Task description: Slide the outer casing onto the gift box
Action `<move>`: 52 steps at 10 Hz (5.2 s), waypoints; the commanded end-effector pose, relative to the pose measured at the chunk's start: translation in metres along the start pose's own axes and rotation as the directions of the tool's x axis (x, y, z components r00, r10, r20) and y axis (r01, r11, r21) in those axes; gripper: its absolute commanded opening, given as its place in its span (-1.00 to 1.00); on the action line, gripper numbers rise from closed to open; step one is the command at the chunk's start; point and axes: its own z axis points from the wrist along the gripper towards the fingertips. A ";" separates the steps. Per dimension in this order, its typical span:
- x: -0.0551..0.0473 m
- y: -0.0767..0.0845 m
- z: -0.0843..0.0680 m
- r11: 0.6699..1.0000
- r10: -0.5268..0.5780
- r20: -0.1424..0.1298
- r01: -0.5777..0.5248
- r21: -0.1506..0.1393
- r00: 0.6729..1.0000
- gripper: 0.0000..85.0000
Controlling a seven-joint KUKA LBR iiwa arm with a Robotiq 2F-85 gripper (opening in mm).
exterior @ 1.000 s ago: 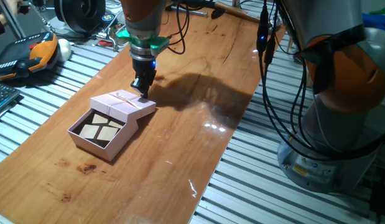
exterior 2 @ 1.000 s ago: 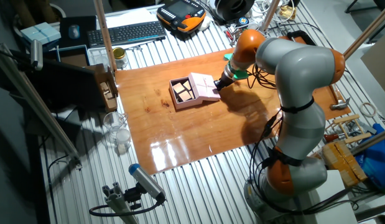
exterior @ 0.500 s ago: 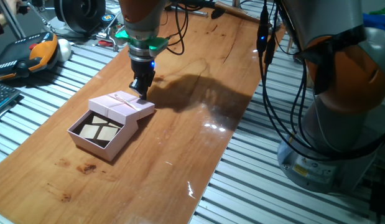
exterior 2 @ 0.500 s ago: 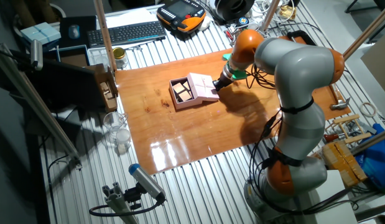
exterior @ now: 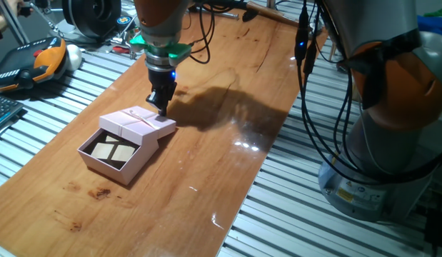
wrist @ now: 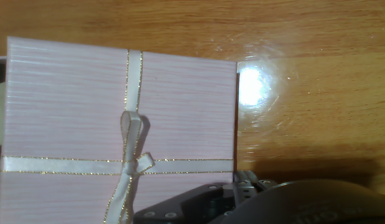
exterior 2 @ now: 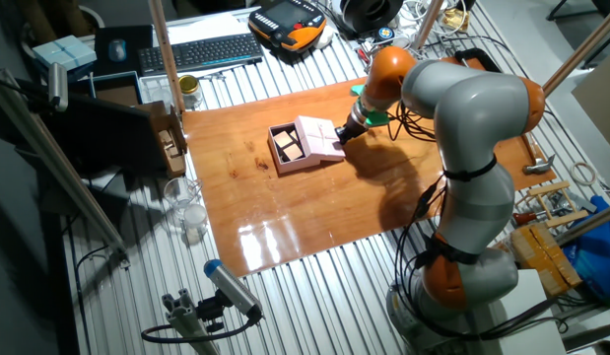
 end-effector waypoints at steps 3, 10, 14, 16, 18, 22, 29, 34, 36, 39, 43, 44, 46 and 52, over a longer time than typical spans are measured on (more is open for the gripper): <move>0.001 0.003 0.002 1.000 0.003 0.005 -0.003 0.005 1.000 -1.00; 0.002 0.005 0.008 1.000 0.007 0.011 -0.007 0.006 1.000 -1.00; 0.004 0.012 0.010 1.000 0.018 0.011 -0.018 0.004 1.000 -1.00; 0.004 0.014 0.009 1.000 0.020 0.011 -0.020 0.004 1.000 -1.00; 0.004 0.015 0.008 1.000 0.023 0.011 -0.023 0.004 1.000 -1.00; 0.003 0.021 0.002 1.000 0.029 0.009 -0.029 0.009 1.000 -1.00; 0.002 0.029 -0.008 0.999 0.041 0.000 -0.041 0.014 0.999 -1.00; -0.001 0.035 -0.020 0.999 0.046 -0.010 -0.046 0.026 0.999 -1.00; 0.000 0.037 -0.022 0.998 0.048 -0.013 -0.047 0.028 0.999 -1.00; 0.000 0.042 -0.025 0.998 0.052 -0.014 -0.051 0.036 0.999 -1.00; 0.001 0.052 -0.027 0.997 0.064 -0.015 -0.063 0.041 0.998 -1.00; 0.002 0.055 -0.027 0.997 0.067 -0.014 -0.066 0.041 0.998 -1.00; 0.004 0.059 -0.025 0.996 0.075 -0.011 -0.074 0.041 0.997 -1.00; 0.007 0.065 -0.026 0.996 0.078 -0.006 -0.077 0.040 0.997 -1.00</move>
